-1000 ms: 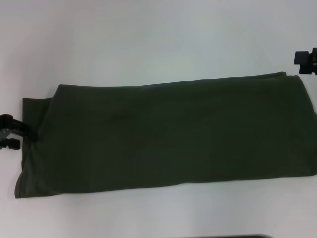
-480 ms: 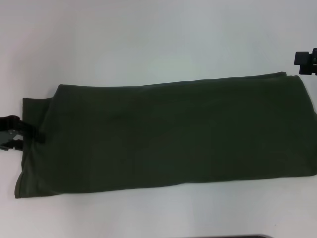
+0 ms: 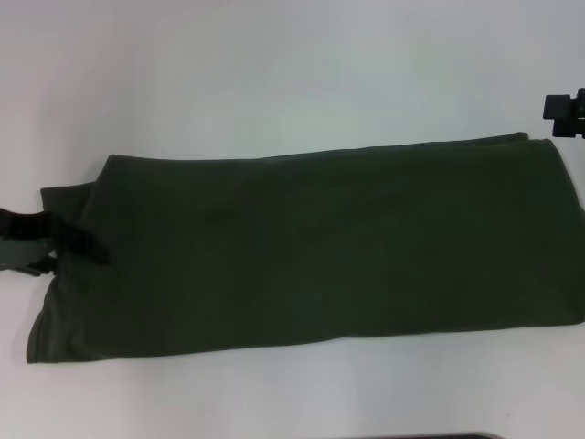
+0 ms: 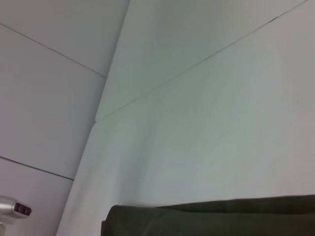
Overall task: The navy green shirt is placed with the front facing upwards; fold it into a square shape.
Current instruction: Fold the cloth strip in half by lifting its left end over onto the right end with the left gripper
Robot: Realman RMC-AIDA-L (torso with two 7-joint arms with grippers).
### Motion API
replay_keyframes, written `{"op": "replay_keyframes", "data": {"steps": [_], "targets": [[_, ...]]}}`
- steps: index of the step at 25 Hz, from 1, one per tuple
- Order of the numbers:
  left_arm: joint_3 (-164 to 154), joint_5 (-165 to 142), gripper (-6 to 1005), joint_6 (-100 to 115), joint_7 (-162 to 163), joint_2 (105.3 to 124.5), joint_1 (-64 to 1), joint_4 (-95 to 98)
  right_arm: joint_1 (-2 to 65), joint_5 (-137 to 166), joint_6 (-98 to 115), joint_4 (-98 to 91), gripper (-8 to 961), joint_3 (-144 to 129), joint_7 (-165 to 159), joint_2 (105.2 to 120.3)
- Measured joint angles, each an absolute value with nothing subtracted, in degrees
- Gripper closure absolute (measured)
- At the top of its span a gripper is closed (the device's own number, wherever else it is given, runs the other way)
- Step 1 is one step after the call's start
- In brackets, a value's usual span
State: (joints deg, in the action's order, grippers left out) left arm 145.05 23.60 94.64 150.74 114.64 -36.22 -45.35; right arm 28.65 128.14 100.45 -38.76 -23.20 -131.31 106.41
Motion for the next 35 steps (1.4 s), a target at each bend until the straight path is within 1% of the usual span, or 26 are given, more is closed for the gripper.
{"op": "replay_keyframes", "data": {"steps": [3,7,10,15,27,32,35], "targets": [[145.06,23.60,395,94.86,150.54,115.13,-37.13,-45.24,28.65,128.13,100.47,-38.76,295,-23.20,-131.31,106.36],[145.21,23.57,394,94.91,150.60,115.28,-38.15,-44.39,28.62,128.11,100.52,-38.76,295,-23.20,-131.31,106.29],[145.64,24.62,397,95.30,150.71,114.90,-38.60,-43.14,28.56,128.11,100.54,-38.76,295,-23.20,-131.29,106.25],[145.75,28.27,404,95.96,150.36,113.65,-38.60,-40.56,28.43,128.11,100.53,-38.76,295,-23.20,-131.09,106.24],[145.44,29.35,428,98.13,148.70,113.08,-38.44,-40.43,28.18,128.14,100.49,-38.76,296,-23.23,-131.01,106.33],[145.28,29.44,637,99.06,147.73,112.94,-38.54,-40.43,28.04,128.14,100.49,-38.76,297,-23.19,-131.05,106.33],[145.18,29.44,732,99.19,147.59,112.93,-38.56,-40.42,28.03,128.12,100.59,-38.76,297,-23.22,-131.16,106.31]]}}
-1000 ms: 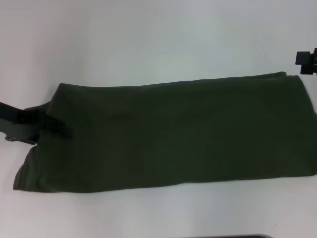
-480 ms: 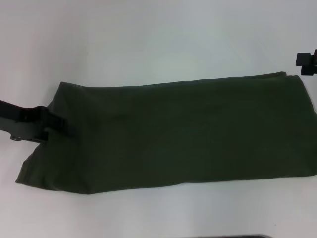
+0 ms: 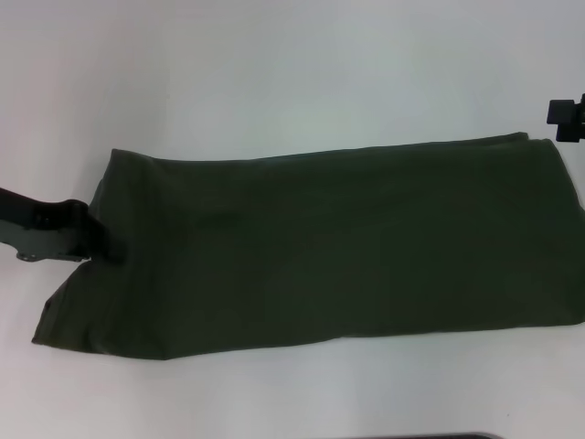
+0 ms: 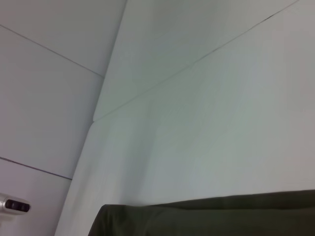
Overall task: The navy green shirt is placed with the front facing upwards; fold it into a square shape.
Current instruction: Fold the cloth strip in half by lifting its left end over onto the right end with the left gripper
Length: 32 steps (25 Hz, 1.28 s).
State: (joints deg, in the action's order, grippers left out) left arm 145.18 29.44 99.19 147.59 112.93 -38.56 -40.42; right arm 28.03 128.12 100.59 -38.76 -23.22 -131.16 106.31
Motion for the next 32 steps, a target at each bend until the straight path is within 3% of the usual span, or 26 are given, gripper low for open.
{"op": "replay_keyframes", "data": {"steps": [6,21,32], "targets": [[145.11,29.30,949,99.52,147.11,112.91,-38.48,-40.31,28.04,128.14,100.56,-38.76,295,-23.32,-131.22,106.26],[145.15,29.21,949,100.22,145.97,112.67,-38.05,-42.76,28.21,128.06,100.57,-38.76,296,-23.21,-131.29,106.23],[145.50,27.78,949,98.65,148.58,109.45,-36.74,-43.90,28.21,127.91,100.57,-38.76,297,-23.20,-131.57,106.33]]}}
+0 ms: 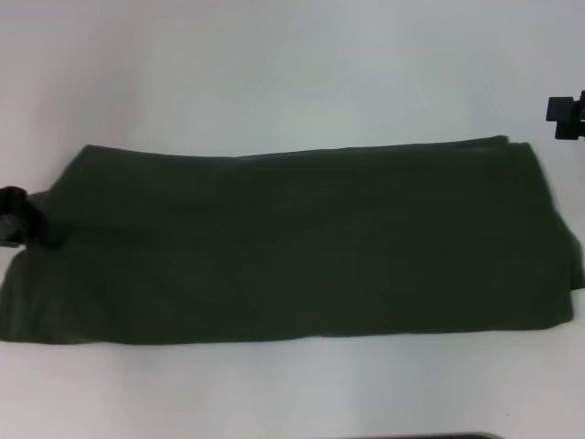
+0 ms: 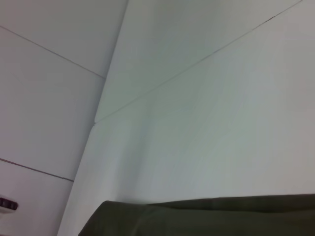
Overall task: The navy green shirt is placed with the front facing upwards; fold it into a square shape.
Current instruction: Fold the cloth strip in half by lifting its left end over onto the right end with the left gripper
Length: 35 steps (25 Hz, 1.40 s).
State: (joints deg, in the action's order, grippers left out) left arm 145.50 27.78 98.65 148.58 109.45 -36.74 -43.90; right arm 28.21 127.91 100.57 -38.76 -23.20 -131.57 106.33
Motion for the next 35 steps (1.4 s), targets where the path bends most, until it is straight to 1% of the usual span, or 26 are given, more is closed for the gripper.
{"op": "replay_keyframes", "data": {"steps": [4,5,7,12,27,31,35], "targets": [[145.43,27.76,949,98.05,149.50,108.04,-36.16,-43.98,28.21,127.84,100.44,-38.76,296,-23.20,-132.02,106.31],[145.43,27.76,949,98.05,149.50,108.04,-36.16,-43.98,28.21,127.82,100.41,-38.76,296,-23.20,-132.08,106.29],[145.38,26.33,949,96.87,150.59,107.17,-35.97,-44.04,28.21,127.80,100.32,-38.76,296,-23.20,-132.10,106.27],[145.63,22.91,949,95.25,152.47,106.38,-35.94,-44.84,28.28,127.81,100.28,-38.76,295,-23.20,-132.10,106.19],[145.75,20.83,950,95.76,154.29,106.15,-35.35,-48.65,28.23,128.17,100.27,-39.19,295,-23.65,-132.45,105.88],[146.79,23.65,950,98.43,152.76,106.15,-35.33,-48.73,28.44,129.95,100.31,-39.02,296,-23.73,-132.51,105.88],[152.00,29.07,950,105.96,148.66,105.82,-35.80,-49.05,29.28,133.57,100.74,-39.29,297,-23.81,-132.87,105.85]]}}
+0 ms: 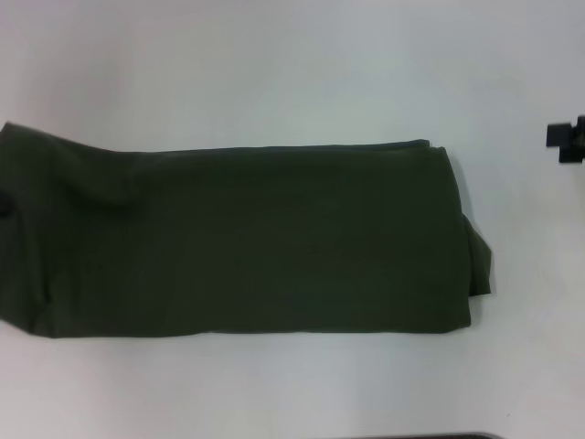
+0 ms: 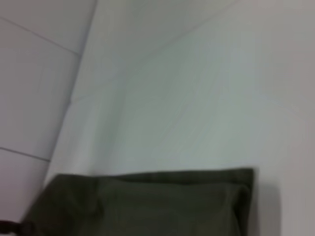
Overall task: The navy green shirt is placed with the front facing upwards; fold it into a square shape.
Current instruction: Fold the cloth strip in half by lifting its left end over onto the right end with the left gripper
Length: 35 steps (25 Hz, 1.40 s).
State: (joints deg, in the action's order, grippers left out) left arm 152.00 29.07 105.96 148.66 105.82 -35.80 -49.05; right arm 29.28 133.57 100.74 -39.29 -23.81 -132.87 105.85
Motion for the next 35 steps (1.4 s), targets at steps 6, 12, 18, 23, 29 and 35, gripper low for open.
{"op": "replay_keyframes", "data": {"steps": [6,12,18,23,29,35], "targets": [[153.29,36.48,950,114.06,147.49,105.37,-36.35,-49.40,30.66,138.72,101.81,-39.30,297,-23.90,-133.41,104.78],[151.37,44.53,950,117.00,148.06,105.62,-37.00,-48.50,31.09,140.65,102.37,-39.38,297,-24.41,-134.38,103.83],[145.50,54.68,950,117.43,150.42,106.26,-38.40,-44.97,31.42,140.65,102.39,-39.38,297,-25.97,-135.24,103.80],[142.12,59.50,950,117.46,152.39,108.58,-39.98,-44.46,31.83,140.65,102.40,-39.38,297,-26.72,-135.33,103.78],[141.52,62.29,950,116.84,153.22,112.86,-41.62,-44.60,31.98,140.63,102.28,-39.37,296,-26.91,-135.35,103.78],[141.13,62.35,950,111.98,152.75,117.59,-42.57,-44.02,32.10,140.65,102.21,-39.35,296,-27.26,-135.35,103.78]]}}
